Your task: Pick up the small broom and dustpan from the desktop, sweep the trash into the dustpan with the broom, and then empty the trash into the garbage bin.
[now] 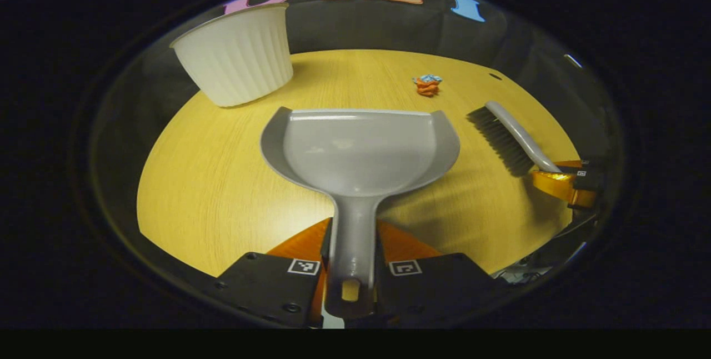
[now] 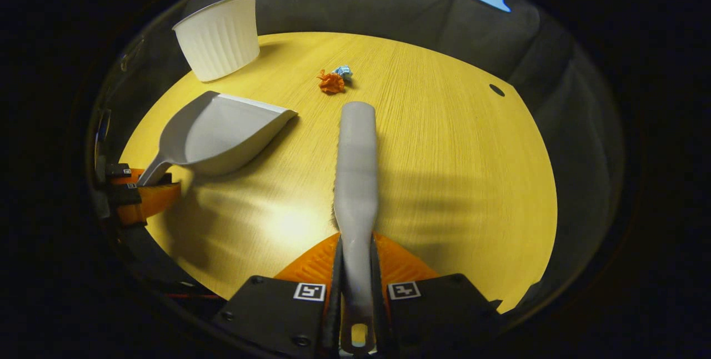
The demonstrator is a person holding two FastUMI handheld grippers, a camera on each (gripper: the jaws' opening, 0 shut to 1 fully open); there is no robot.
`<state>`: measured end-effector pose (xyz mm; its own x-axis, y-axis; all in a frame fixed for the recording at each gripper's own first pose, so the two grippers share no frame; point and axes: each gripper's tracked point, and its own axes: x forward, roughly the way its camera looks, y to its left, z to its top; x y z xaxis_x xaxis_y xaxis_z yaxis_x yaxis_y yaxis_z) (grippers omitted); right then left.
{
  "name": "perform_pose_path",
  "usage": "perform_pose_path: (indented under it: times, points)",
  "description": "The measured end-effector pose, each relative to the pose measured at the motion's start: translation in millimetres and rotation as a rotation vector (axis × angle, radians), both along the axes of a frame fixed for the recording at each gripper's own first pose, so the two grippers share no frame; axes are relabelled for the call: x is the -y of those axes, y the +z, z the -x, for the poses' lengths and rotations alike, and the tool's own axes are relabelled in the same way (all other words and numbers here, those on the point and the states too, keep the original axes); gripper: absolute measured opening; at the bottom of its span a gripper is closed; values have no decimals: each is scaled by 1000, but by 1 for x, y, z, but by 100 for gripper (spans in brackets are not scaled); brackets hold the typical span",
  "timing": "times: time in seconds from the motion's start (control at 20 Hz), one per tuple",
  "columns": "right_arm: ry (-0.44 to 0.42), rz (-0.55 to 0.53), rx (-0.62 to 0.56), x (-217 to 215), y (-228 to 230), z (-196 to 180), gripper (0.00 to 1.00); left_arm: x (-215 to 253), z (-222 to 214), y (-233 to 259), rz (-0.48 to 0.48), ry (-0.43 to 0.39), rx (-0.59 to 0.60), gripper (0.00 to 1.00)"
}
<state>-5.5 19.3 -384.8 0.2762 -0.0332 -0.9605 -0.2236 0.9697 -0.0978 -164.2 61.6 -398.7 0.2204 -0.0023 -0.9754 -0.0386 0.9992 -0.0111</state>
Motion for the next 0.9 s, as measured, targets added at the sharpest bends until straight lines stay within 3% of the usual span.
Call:
perform_pose_path:
  times: [0.15,0.3,0.55,0.7,0.9]
  points:
    - [20,-16,13,0,1,-7,17,-4,-7,0,34,-42,21,24]
    - [17,-21,41,7,3,-28,16,-1,-23,-2,88,-121,53,23]
    - [4,3,116,17,9,-101,16,-4,-52,-8,78,-281,68,21]
    - [46,37,142,16,6,-148,16,-3,-57,-15,83,-322,31,21]
    - [135,64,91,7,-7,-182,13,-5,-65,-20,83,-372,21,21]
